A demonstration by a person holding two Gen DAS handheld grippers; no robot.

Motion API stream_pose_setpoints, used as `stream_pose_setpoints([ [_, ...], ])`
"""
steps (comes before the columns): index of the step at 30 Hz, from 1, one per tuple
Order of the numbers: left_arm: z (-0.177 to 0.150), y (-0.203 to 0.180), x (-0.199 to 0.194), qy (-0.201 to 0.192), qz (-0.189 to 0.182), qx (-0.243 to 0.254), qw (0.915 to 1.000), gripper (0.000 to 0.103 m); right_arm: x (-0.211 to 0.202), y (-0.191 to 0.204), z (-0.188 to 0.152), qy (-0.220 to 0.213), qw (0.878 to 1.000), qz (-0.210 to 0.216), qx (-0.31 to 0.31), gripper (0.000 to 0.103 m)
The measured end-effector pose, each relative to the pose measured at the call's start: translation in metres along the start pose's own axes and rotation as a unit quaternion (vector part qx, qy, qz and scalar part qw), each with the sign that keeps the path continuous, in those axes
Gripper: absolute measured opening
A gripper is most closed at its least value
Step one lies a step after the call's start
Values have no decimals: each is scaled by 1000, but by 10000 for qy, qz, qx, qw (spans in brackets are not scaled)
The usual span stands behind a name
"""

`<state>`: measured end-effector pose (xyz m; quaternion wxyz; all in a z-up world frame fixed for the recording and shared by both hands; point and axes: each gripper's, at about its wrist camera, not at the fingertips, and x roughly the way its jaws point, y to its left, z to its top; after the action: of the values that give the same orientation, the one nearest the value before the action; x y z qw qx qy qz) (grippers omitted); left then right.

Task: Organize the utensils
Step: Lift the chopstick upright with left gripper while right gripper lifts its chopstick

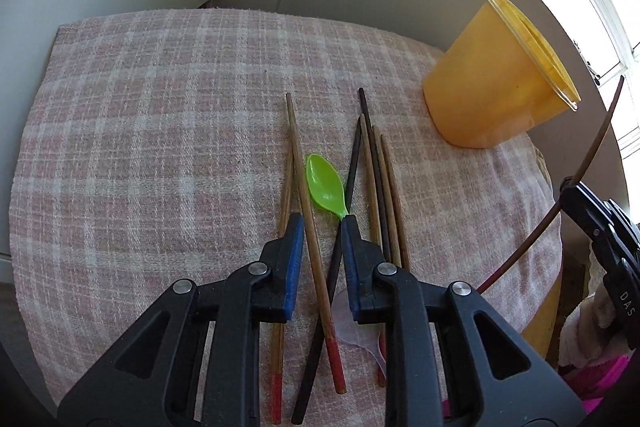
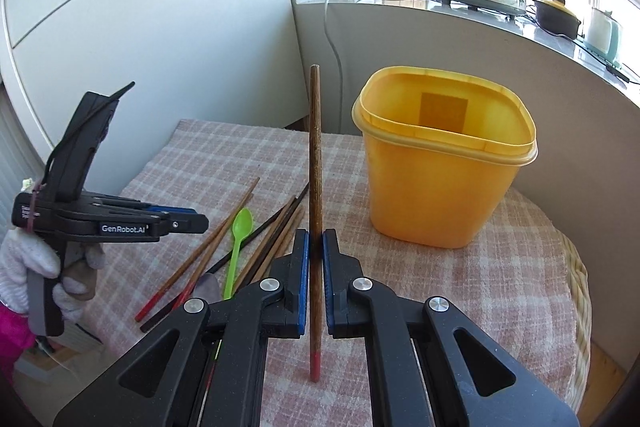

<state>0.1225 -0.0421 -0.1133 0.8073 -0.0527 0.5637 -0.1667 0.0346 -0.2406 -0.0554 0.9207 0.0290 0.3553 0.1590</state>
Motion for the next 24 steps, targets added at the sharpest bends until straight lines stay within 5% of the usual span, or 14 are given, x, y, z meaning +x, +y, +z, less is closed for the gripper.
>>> stream_pose_setpoints([
  [10,7,-3,29,370,135,-42,9992,18,6,-4,1,31,10000,29,67,5],
  [24,22,-24,60,322,496,199,9981,14,8,-7,2,67,9999,61,92,5],
])
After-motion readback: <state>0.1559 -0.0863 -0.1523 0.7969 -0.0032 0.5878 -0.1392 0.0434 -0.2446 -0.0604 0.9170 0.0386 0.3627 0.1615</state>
